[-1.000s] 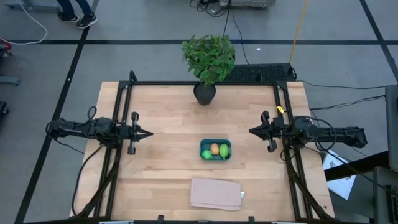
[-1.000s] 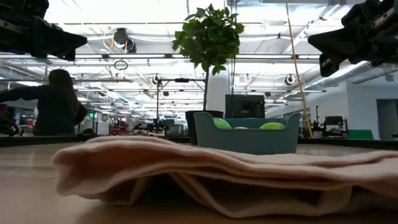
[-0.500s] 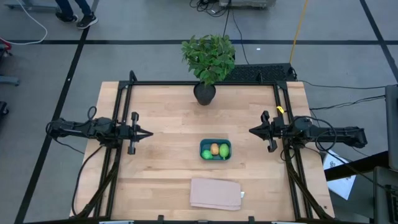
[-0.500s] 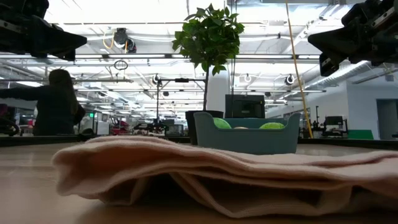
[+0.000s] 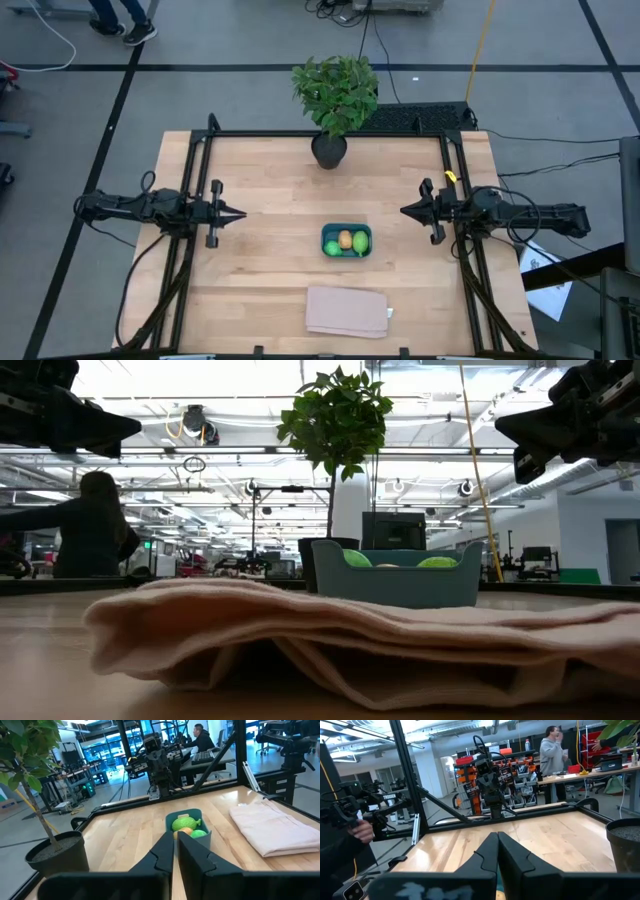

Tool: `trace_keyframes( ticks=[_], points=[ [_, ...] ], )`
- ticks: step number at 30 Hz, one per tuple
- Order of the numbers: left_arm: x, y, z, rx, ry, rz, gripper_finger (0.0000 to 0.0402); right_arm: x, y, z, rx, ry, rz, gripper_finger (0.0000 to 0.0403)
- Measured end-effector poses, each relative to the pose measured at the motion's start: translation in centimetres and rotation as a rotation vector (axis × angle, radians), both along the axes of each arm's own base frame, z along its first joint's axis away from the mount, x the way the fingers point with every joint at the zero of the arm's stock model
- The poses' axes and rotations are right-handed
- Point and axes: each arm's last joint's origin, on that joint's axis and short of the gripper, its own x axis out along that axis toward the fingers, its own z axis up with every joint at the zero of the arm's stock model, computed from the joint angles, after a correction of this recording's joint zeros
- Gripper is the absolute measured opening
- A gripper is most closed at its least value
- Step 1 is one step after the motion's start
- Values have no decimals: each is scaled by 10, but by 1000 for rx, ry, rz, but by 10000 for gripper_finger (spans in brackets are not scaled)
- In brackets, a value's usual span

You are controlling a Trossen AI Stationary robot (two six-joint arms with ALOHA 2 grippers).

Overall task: Pick and placing Produce into tupperware
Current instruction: Return to Home Position

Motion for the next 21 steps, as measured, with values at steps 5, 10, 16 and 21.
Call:
trace_keyframes(
  ticks=[5,10,16,21],
  points=[
    [0,0,0,-4,0,1,18,0,0,0,0,0,0,0],
    [0,0,0,-4,0,0,3,0,0,0,0,0,0,0],
    [0,0,0,-5,0,1,15,0,0,0,0,0,0,0],
    [0,0,0,-6,-1,1,29,0,0,0,0,0,0,0]
  ],
)
